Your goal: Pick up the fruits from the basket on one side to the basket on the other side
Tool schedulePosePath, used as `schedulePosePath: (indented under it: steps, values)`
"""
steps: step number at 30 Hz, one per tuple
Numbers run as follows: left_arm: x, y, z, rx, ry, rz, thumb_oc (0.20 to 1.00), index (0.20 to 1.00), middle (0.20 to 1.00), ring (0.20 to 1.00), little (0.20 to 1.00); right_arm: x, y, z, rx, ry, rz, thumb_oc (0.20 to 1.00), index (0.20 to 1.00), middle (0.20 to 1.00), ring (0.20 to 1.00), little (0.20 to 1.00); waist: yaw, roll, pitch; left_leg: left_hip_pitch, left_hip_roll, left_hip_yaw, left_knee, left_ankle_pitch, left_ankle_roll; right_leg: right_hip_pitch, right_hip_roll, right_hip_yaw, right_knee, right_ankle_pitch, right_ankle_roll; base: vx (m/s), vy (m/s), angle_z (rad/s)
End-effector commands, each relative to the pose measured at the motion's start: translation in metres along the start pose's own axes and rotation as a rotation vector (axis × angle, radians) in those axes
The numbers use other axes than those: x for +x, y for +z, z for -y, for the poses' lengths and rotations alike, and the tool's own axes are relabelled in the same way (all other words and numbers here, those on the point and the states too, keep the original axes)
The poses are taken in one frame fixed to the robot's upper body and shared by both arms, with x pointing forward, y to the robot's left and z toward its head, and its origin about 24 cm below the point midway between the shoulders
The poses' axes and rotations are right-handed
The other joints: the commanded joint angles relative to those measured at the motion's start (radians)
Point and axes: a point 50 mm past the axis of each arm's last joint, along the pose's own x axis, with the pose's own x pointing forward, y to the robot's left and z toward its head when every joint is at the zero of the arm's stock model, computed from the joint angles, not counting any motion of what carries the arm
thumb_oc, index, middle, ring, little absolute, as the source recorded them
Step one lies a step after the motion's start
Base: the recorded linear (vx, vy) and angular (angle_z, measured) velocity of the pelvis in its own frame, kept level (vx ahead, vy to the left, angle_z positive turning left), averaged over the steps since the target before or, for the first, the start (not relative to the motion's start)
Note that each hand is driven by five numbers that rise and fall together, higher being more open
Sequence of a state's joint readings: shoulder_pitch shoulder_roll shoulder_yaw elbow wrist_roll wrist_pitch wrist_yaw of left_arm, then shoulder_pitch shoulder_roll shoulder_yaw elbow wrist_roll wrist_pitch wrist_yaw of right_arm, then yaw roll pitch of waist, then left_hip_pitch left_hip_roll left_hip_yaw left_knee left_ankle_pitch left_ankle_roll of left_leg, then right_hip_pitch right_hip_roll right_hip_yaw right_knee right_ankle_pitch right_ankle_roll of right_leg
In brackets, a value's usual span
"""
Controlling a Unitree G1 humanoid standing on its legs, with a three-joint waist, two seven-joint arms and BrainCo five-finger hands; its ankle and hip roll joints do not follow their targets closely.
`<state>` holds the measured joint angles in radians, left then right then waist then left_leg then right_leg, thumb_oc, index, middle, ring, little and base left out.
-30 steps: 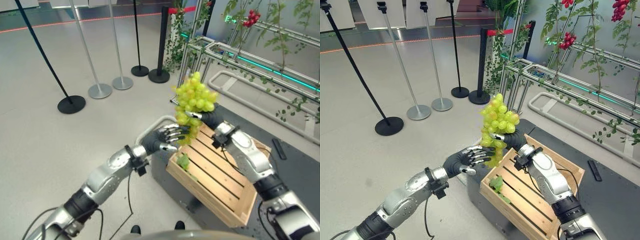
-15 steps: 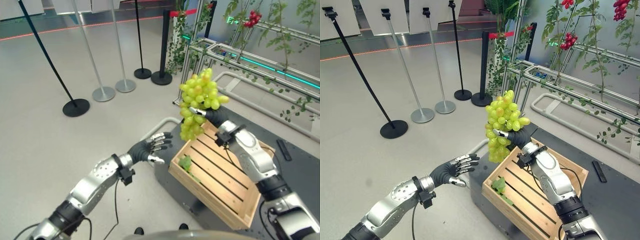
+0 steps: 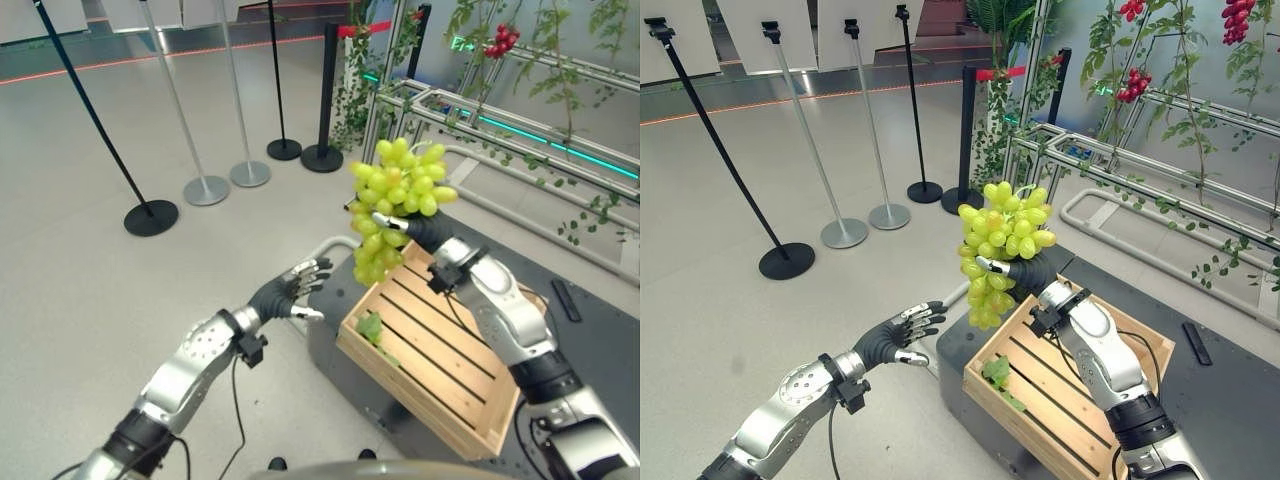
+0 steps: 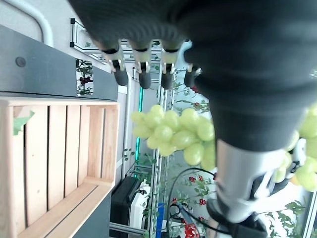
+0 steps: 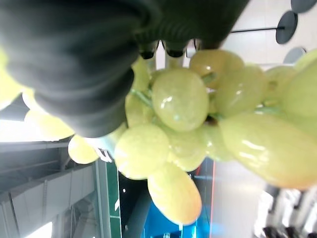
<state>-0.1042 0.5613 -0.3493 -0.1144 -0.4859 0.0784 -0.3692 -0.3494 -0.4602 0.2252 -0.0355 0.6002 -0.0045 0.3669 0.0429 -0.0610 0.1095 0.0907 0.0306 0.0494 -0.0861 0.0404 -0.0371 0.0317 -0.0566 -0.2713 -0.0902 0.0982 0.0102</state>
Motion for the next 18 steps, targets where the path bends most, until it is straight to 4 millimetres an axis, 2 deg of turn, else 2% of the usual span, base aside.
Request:
schedulePosePath:
  steps: [1, 7, 18]
  values:
    - [0.015, 0.047, 0.001, 0.059, -0.062, 0.213, 1.0, 1.0, 1.0, 1.0, 1.0, 0.01, 0.031, -0.008, -0.021, 0.074, 0.147, 0.2, 0.2, 0.2, 0.2, 0.2, 0.003, -0.044, -0.043, -0.027, -0.001, -0.021, 0.039, -0.078, 0.009, 0.023, -0.119, -0.04, 0.089, -0.082, 0.159, 0.0, 0.0, 0.0]
    - [0.021, 0.058, 0.013, 0.019, -0.168, 0.246, 1.0, 1.0, 1.0, 1.0, 1.0, 0.013, 0.03, -0.013, 0.0, 0.123, 0.145, 0.2, 0.2, 0.2, 0.2, 0.2, -0.004, -0.038, -0.036, -0.028, -0.002, -0.022, 0.044, -0.08, 0.01, 0.022, -0.119, -0.036, 0.091, -0.084, 0.158, 0.0, 0.0, 0.0]
    - [0.029, 0.062, 0.029, -0.05, -0.28, 0.248, 1.0, 1.0, 1.0, 1.0, 1.0, 0.015, 0.027, -0.019, 0.03, 0.16, 0.141, 0.2, 0.2, 0.2, 0.2, 0.2, -0.01, -0.034, -0.028, -0.03, -0.004, -0.024, 0.049, -0.083, 0.012, 0.019, -0.122, -0.03, 0.098, -0.087, 0.159, 0.0, 0.0, 0.0]
